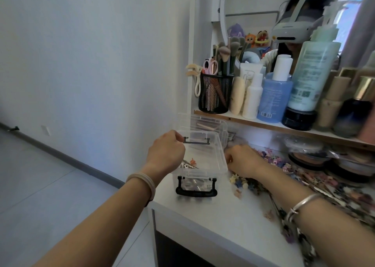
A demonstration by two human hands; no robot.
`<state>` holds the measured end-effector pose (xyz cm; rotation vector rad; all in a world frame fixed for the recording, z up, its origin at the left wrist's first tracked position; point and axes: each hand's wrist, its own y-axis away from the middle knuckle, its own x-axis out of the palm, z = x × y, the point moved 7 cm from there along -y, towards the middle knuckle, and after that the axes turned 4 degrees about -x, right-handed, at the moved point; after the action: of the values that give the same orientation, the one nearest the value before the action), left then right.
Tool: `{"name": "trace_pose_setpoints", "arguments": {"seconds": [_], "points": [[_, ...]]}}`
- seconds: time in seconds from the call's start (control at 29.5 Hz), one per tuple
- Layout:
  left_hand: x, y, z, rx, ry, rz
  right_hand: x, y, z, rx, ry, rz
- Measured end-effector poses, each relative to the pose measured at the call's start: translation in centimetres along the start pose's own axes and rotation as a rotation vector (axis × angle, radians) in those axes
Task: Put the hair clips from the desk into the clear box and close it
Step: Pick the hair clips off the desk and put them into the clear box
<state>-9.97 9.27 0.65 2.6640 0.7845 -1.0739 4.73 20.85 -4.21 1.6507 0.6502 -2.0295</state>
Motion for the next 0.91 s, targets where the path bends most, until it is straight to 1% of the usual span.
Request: {"name": "trace_pose_setpoints", "arguments": {"seconds": [0.14,0.17,0.2,0.24,0.27,0.3,0.34,0.37,0.41,0.44,0.47,0.54,0.58,0.64,0.71,0.78,0.91], "points": [[0.0,0.0,0.0,0.0,0.0,0.001,-0.2,0.5,0.3,-0.013,-0.024,-0.004],[0.0,0.0,0.1,0.0,-0.001,0.002,-0.6,0.7,0.5,-0.002,-0.053,-0.038],[0.0,0.1,0.1,-0.001,0.0,0.002,-1.6,0.9,0.5,0.023,-0.119,-0.113],[0.0,0.1,0.1,-0.001,0.002,0.001,-3.0,1.3,0.6,0.054,-0.242,-0.219],[0.0,0.1,0.0,0.001,0.006,-0.001,-4.6,1.7,0.7,0.066,-0.402,-0.33],[0.1,0.1,-0.1,0.003,0.01,-0.003,-6.0,2.1,1.2,0.045,-0.563,-0.404],[0.2,0.2,-0.3,0.004,0.015,-0.001,-7.1,2.4,2.0,-0.002,-0.685,-0.409],[0.3,0.2,-0.4,0.006,0.016,0.001,-7.7,2.5,2.9,-0.05,-0.759,-0.351],[0.4,0.4,-0.6,0.009,0.014,0.005,-7.8,2.5,3.7,-0.09,-0.768,-0.274],[0.5,0.4,-0.7,0.011,0.011,0.009,-7.9,2.6,4.2,-0.108,-0.741,-0.224],[0.6,0.5,-0.7,0.013,0.009,0.014,-7.8,2.6,3.8,-0.095,-0.697,-0.226],[0.7,0.5,-0.8,0.017,0.008,0.02,-7.6,2.6,2.0,-0.011,-0.604,-0.27],[0.7,0.5,-0.9,0.019,0.01,0.019,-7.0,2.6,1.2,0.031,-0.5,-0.255],[0.6,0.6,-1.0,0.023,0.009,0.018,-5.0,2.5,-0.1,0.079,-0.261,-0.155],[0.6,0.6,-1.0,0.024,0.009,0.018,-3.2,2.5,-0.8,0.091,-0.108,-0.06],[0.7,0.7,-1.0,0.025,0.01,0.02,-1.9,2.5,-0.9,0.078,-0.041,0.006],[0.6,0.5,-0.9,0.029,0.005,0.015,-1.5,2.0,-0.2,0.051,-0.014,0.047]]}}
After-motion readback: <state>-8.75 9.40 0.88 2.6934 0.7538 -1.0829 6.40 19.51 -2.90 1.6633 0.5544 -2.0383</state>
